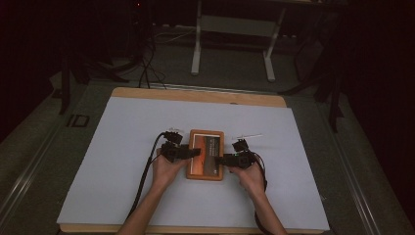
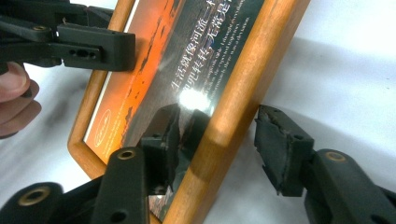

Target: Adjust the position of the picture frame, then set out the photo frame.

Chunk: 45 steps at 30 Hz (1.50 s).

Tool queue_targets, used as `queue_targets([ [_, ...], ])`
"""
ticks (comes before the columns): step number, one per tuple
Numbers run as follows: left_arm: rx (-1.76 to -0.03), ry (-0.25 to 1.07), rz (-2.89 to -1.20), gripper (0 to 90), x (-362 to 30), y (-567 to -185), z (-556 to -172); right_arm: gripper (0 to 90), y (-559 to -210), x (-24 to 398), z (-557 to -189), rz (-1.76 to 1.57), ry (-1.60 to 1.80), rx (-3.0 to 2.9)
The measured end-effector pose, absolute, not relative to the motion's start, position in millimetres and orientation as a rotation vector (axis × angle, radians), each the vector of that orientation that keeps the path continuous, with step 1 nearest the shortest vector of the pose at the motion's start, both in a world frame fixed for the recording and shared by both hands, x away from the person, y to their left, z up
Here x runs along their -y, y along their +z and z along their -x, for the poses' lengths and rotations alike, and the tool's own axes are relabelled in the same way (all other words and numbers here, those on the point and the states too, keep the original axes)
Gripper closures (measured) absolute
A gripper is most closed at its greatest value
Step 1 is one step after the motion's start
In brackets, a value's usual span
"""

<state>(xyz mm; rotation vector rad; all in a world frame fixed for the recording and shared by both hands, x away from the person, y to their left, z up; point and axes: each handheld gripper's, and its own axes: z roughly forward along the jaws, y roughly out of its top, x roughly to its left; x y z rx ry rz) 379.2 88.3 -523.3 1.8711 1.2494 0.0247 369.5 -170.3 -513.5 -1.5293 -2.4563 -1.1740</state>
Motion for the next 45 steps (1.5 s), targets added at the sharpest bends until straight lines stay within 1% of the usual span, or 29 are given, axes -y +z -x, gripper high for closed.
queue_targets([
  [8, -1.244, 0.026, -1.891, 40.5, -88, -522, -379, 53.4, -512, 171, -367, 1.512, -1.161, 2.477],
  [12, -1.238, 0.073, -1.92, 36.4, -89, -521, -371, 52.0, -511, 171, -367, 1.5, -1.159, 2.497],
  [16, -1.236, 0.088, -1.914, 36.4, -100, -520, -362, 51.0, -508, 174, -366, 1.517, -1.171, 2.518],
  [21, -1.271, 0.143, -1.899, 38.1, -113, -515, -357, 50.9, -503, 181, -368, 1.558, -1.196, 2.524],
  [24, -1.259, 0.173, -1.914, 38.4, -119, -512, -350, 51.3, -499, 184, -368, 1.565, -1.215, 2.531],
  [30, -1.245, 0.186, -1.874, 38.4, -134, -508, -338, 52.4, -496, 186, -368, 1.559, -1.223, 2.585],
  [33, -1.227, 0.186, -1.842, 39.2, -140, -506, -331, 53.9, -495, 186, -369, 1.558, -1.231, 2.612],
  [37, -1.211, 0.192, -1.83, 40.9, -145, -506, -326, 58.3, -492, 186, -369, 1.557, -1.258, 2.642],
  [40, -1.211, 0.163, -1.845, 41.8, -145, -506, -326, 60.6, -490, 185, -368, 1.546, -1.275, 2.67],
  [45, -1.196, 0.152, -1.864, 42.4, -145, -507, -325, 62.7, -487, 181, -369, 1.504, -1.311, 2.698],
])
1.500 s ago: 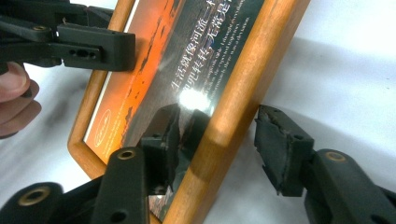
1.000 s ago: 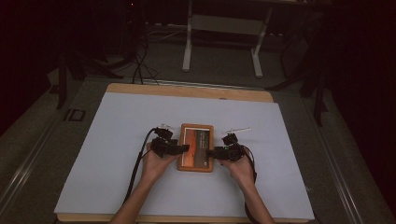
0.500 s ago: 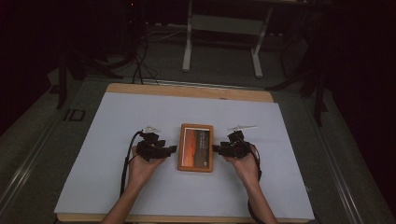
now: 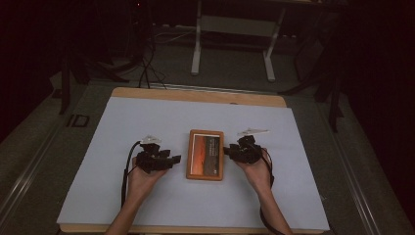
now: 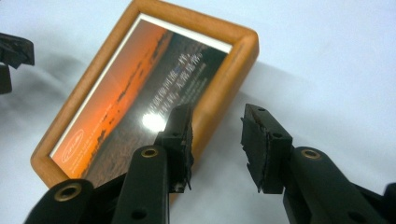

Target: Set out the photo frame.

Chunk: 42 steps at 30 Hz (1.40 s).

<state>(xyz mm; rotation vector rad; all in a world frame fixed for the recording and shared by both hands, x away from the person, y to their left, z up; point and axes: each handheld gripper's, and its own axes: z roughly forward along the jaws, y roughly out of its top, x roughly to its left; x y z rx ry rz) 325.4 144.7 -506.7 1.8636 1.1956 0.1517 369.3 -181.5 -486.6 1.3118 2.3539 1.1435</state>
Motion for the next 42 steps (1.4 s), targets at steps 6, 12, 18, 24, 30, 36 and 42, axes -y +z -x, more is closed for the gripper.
queue_targets([
  [6, -1.162, 0.133, -1.883, 42.8, -140, -507, -324, 63.2, -480, 170, -369, -1.233, 1.13, -2.318],
  [12, -1.16, 0.109, -1.876, 43.0, -140, -509, -323, 82.5, -473, 160, -378, -1.17, 1.118, -2.322],
  [18, -1.155, 0.093, -1.866, 42.9, -139, -510, -323, 89.8, -476, 151, -396, -1.126, 1.097, -2.345],
  [24, -1.152, 0.066, -1.854, 42.8, -138, -512, -323, 89.8, -482, 143, -406, -1.126, 1.098, -2.333],
  [30, -1.157, 0.079, -1.844, 43.0, -139, -511, -322, 89.8, -488, 143, -410, -1.148, 1.095, -2.315],
  [36, -1.126, 0.074, -1.832, 42.4, -137, -509, -321, 89.8, -490, 143, -410, -1.135, 1.106, -2.315],
  [42, -1.105, 0.101, -1.868, 43.7, -134, -510, -320, 89.9, -494, 150, -413, -1.181, 1.121, -2.303],
])
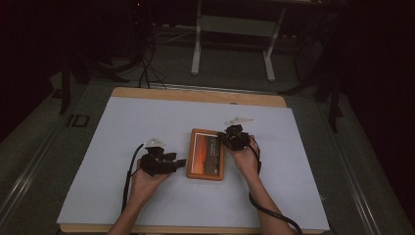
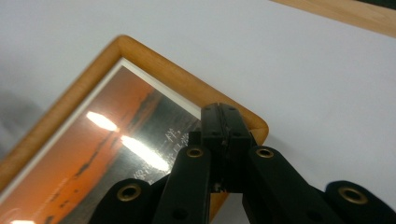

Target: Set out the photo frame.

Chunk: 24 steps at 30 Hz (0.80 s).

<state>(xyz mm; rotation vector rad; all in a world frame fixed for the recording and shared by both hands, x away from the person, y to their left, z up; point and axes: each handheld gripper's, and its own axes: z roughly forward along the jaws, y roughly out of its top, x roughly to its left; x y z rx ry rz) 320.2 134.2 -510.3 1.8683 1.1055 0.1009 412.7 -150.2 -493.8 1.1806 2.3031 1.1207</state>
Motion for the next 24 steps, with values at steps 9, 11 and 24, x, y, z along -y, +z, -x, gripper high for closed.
queue_targets([
  [9, -1.092, 0.124, -1.888, 45.6, -132, -510, -319, 89.9, -499, 158, -416, -1.215, 1.095, -2.305],
  [11, -1.088, 0.137, -1.9, 44.9, -131, -508, -319, 89.9, -500, 160, -416, -1.218, 1.088, -2.307],
  [24, -1.045, 0.122, -1.929, 40.0, -121, -502, -316, 89.9, -512, 167, -419, -1.264, 1.05, -2.315],
])
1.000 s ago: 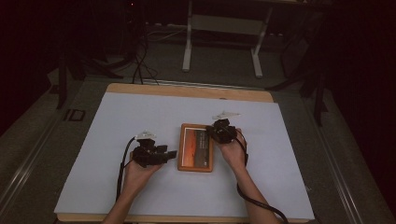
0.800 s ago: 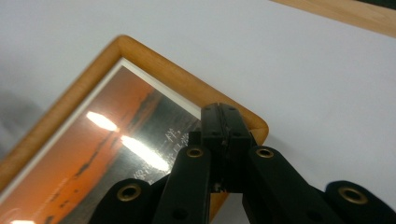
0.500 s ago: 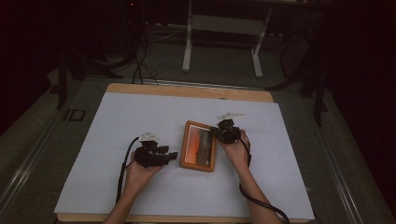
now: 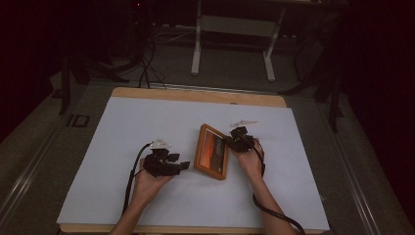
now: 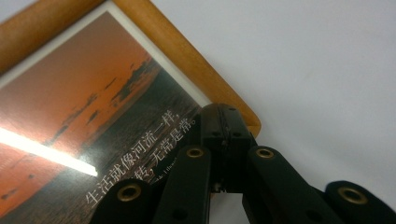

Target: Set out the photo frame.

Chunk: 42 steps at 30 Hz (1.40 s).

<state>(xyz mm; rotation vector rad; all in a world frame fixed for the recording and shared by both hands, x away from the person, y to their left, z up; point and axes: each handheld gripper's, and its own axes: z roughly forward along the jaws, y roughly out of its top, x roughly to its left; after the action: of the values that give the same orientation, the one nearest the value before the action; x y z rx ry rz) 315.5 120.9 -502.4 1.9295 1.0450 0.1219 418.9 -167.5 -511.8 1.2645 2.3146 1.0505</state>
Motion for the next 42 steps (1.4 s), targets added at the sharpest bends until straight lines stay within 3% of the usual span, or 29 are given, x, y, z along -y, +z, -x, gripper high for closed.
queue_targets([
  [13, -0.966, 0.091, -1.932, 26.6, -99, -499, -309, 90.0, -514, 169, -419, -1.271, 1.06, -2.316],
  [22, -0.973, 0.063, -1.934, 25.0, -79, -504, -313, 90.0, -513, 169, -420, -1.27, 1.058, -2.32],
  [34, -1.03, 0.043, -1.929, 30.5, -53, -507, -327, 90.0, -513, 169, -420, -1.271, 1.058, -2.322],
  [37, -1.066, 0.036, -1.94, 37.8, -49, -510, -330, 89.9, -513, 169, -420, -1.27, 1.057, -2.322],
  [42, -1.101, 0.017, -1.932, 41.9, -48, -509, -333, 89.9, -513, 169, -420, -1.268, 1.055, -2.322],
])
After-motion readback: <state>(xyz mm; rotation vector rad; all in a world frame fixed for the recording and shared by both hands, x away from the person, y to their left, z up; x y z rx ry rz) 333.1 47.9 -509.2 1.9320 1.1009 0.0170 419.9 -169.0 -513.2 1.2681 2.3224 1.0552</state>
